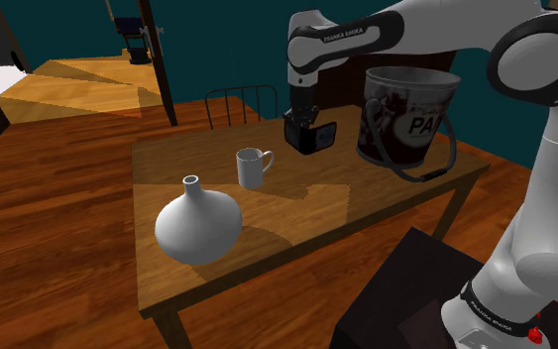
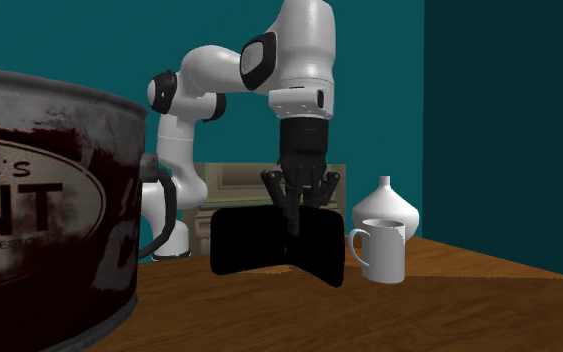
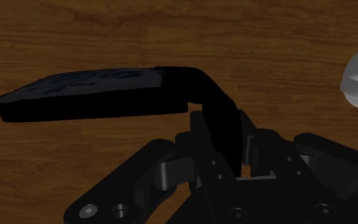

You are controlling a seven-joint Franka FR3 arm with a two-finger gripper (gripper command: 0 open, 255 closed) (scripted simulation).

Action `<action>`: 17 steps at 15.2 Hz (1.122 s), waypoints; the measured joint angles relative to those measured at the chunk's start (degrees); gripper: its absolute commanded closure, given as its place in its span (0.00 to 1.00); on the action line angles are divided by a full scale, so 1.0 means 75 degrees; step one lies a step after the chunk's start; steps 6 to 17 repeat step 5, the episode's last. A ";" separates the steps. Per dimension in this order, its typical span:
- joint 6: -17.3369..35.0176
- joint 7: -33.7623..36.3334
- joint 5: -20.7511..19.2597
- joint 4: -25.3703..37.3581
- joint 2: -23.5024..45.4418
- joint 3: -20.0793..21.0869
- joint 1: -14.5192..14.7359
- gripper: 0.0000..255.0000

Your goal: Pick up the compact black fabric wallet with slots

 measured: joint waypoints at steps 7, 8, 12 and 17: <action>-0.0441 -0.0001 -0.0003 0.0377 -0.0064 -0.0001 0.0000 1.00; -0.0441 -0.0001 -0.0003 0.0377 -0.0064 -0.0001 0.0000 1.00; -0.0441 -0.0001 -0.0003 0.0377 -0.0064 -0.0001 0.0000 1.00; -0.0441 -0.0001 -0.0003 0.0377 -0.0064 -0.0001 0.0000 1.00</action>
